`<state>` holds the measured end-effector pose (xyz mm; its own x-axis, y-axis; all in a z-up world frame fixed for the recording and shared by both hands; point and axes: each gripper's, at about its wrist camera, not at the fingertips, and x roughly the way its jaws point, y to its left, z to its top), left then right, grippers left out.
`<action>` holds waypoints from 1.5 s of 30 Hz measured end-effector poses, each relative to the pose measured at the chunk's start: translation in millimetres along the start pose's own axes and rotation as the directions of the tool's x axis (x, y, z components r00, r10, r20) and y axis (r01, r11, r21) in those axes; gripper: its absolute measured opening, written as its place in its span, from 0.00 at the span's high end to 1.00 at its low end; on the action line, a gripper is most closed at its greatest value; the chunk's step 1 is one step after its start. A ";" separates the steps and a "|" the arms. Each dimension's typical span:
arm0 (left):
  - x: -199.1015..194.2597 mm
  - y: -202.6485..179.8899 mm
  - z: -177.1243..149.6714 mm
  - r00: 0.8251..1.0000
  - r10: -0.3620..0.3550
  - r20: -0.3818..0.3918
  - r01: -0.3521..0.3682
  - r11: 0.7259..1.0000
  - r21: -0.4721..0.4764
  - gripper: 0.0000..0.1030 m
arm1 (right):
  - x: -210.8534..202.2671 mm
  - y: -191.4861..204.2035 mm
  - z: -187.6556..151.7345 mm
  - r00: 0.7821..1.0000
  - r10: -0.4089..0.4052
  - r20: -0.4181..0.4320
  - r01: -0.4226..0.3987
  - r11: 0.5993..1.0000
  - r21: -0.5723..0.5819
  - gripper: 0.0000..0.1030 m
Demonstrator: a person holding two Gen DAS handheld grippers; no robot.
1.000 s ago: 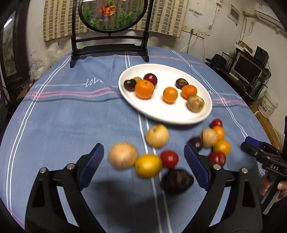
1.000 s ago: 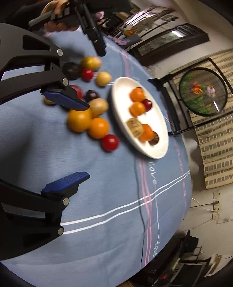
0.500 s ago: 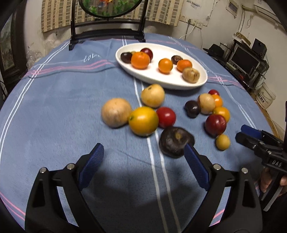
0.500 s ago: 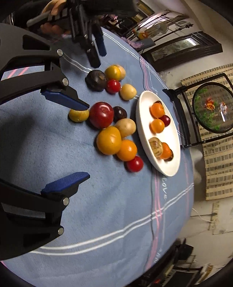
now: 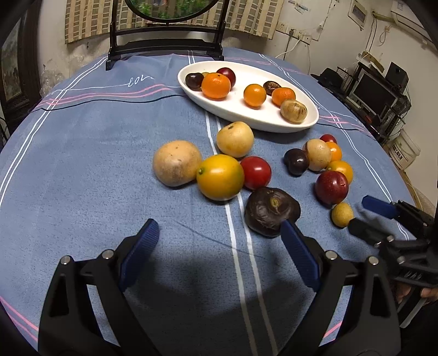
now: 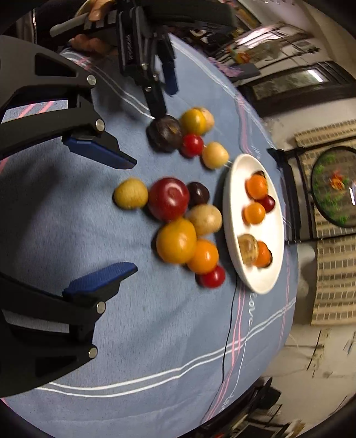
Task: Organize fruits
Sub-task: 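Return to the pile and grasp a small yellow fruit with the right tool, then grasp a dark brown fruit with the left tool while the right tool holds the yellow fruit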
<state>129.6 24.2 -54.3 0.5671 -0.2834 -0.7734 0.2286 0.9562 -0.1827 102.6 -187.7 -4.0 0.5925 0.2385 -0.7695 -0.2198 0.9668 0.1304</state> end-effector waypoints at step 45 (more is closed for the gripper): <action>10.4 -47.6 5.4 0.998 0.041 -0.050 -0.037 0.996 0.082 0.53 | -12.5 -34.0 -8.8 0.981 0.178 0.083 -0.187 0.974 0.127 0.75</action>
<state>128.8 -24.6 -50.4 0.5358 -0.2400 -0.8095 0.2717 0.9568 -0.1039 95.8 -224.4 -4.3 0.6066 0.4133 -0.6792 -0.2267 0.9087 0.3505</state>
